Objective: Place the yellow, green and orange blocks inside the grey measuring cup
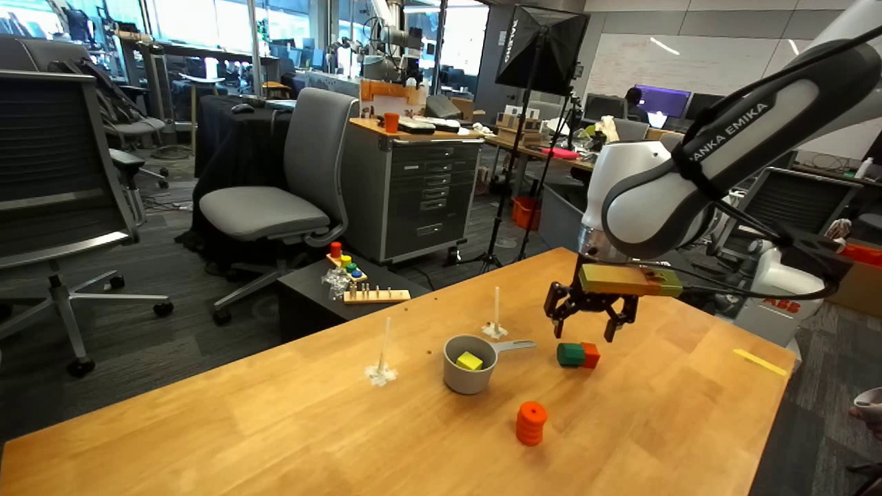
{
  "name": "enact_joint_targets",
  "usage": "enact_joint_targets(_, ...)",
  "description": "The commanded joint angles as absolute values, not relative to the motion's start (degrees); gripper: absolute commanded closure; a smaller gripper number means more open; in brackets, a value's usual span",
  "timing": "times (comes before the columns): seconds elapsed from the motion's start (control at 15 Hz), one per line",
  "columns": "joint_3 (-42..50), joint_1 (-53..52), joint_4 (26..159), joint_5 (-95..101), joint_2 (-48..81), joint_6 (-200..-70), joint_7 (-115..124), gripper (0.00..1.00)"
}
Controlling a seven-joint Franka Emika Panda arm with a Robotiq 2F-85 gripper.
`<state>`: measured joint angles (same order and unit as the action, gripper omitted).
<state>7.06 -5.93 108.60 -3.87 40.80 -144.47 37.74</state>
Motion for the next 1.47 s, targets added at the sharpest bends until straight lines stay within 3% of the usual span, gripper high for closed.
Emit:
enact_joint_targets(0.0,6.06,-5.62,108.86,-6.11,40.84,-145.08,36.84,0.0)
enact_joint_targets(1.4,6.55,-5.43,108.06,-6.73,43.07,-145.64,36.87,0.0)
